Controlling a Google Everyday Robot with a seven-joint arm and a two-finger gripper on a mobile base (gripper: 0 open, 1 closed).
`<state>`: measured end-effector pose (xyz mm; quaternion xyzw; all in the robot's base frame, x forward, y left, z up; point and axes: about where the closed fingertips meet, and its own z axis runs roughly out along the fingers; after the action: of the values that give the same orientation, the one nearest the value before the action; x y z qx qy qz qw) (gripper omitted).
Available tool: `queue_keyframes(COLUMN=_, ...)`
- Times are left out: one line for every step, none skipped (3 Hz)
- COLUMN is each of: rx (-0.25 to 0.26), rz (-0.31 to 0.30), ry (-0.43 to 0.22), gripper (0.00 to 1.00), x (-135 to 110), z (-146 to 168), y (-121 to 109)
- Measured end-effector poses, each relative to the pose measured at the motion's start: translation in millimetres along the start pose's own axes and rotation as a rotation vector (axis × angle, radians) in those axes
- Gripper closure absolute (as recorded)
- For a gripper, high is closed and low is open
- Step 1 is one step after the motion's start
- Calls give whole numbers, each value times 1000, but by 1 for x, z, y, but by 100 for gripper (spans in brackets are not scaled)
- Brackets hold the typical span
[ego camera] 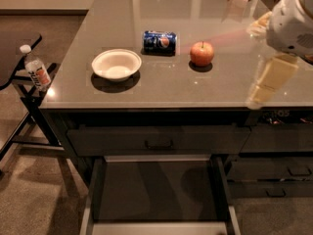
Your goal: Place apple into middle drawer
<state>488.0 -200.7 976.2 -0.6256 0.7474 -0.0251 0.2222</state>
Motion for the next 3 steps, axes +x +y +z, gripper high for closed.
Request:
queue_keyframes(rx=92, rz=-40, ry=-54, gripper=0, x=-18, z=13, y=-48)
queue_keyframes(rx=92, rz=-40, ry=-54, gripper=0, x=-18, z=13, y=-48)
queue_keyframes(rx=86, rz=-41, ry=-59, gripper=0, x=-14, z=22, y=-60)
